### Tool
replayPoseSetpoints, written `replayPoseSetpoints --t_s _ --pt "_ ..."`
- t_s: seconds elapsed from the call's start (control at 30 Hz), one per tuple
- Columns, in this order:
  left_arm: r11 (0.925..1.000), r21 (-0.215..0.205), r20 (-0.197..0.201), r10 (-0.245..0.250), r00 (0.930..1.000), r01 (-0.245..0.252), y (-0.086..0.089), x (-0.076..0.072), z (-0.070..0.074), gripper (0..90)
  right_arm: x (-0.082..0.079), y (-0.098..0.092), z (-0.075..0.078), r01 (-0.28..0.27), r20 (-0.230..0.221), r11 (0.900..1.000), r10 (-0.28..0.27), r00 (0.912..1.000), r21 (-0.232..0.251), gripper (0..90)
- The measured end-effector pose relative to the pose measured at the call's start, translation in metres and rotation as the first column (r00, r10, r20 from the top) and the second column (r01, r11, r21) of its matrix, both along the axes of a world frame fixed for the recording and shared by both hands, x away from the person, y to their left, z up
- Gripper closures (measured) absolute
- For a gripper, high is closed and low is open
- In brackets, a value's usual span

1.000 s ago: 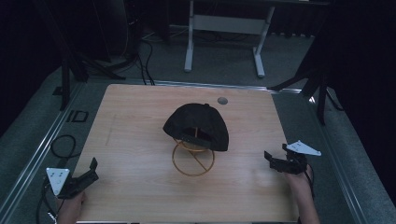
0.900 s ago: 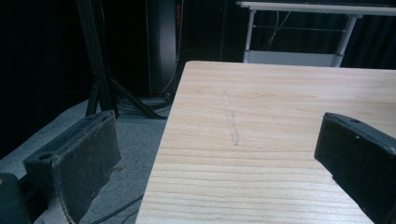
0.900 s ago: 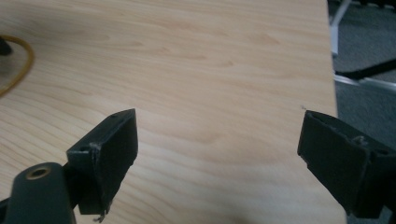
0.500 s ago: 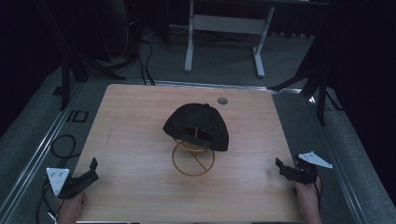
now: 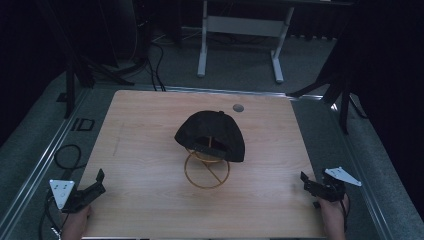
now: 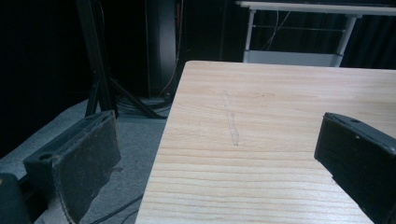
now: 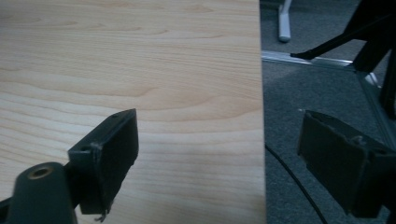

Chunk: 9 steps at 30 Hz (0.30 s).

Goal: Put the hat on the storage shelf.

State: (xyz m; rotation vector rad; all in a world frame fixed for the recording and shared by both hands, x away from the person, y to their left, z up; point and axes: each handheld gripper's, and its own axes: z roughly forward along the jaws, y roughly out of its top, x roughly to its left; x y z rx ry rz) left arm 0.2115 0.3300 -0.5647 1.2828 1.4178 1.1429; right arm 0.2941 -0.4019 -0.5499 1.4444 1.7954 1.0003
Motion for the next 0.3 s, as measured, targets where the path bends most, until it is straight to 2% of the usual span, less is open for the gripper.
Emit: replayPoseSetpoints --t_s 0.3 --pt "1.0000 0.000 0.002 -0.002 1.0000 0.002 0.0002 -0.0002 -0.0001 0.6 -0.0045 -0.0045 -0.0042 0.007 0.010 1.000 -0.007 0.9999 0.007 13.1"
